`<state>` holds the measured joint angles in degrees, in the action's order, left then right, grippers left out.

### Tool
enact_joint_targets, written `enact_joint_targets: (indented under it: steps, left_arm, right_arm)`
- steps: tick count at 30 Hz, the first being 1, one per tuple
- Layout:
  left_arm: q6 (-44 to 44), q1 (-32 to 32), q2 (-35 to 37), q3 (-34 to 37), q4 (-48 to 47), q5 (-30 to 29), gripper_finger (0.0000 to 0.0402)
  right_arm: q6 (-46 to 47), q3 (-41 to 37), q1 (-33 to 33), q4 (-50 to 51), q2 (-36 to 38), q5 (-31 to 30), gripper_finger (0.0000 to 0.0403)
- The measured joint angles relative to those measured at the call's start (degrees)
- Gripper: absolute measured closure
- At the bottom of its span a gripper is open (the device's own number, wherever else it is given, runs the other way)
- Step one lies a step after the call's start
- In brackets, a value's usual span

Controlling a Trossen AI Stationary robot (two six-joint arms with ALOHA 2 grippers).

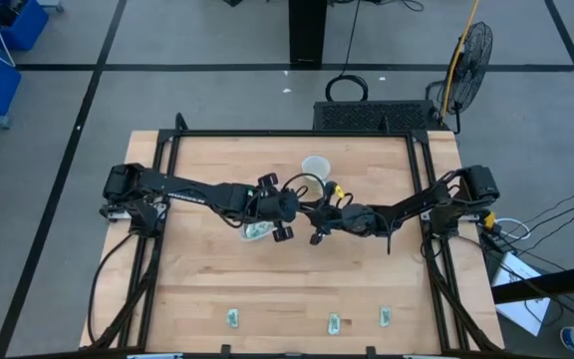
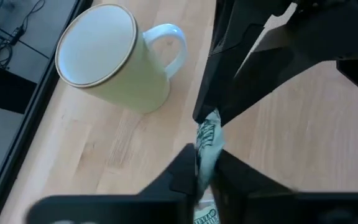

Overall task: Pick and place Stevia / Truvia into bins
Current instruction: Put the white stevia packet into the bin

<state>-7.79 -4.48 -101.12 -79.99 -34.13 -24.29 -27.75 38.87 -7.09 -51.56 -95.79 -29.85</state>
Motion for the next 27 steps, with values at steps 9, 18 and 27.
enact_joint_targets:
  steps: [9,18,27]
  left_arm:
    - [-1.9,-0.1,0.0,0.0,-1.0,0.5,0.0377]
    - [-23.7,-0.9,0.0,0.0,-20.0,-1.5,0.0382]
    - [-31.3,-1.3,0.0,7.2,-19.1,1.1,0.0385]
  right_arm:
    - [-1.4,0.0,0.0,1.2,0.0,-0.3,0.0309]
    - [-3.1,0.0,0.0,1.2,0.0,-4.9,0.0258]
    - [-3.1,0.0,0.0,1.2,0.0,-4.7,0.0256]
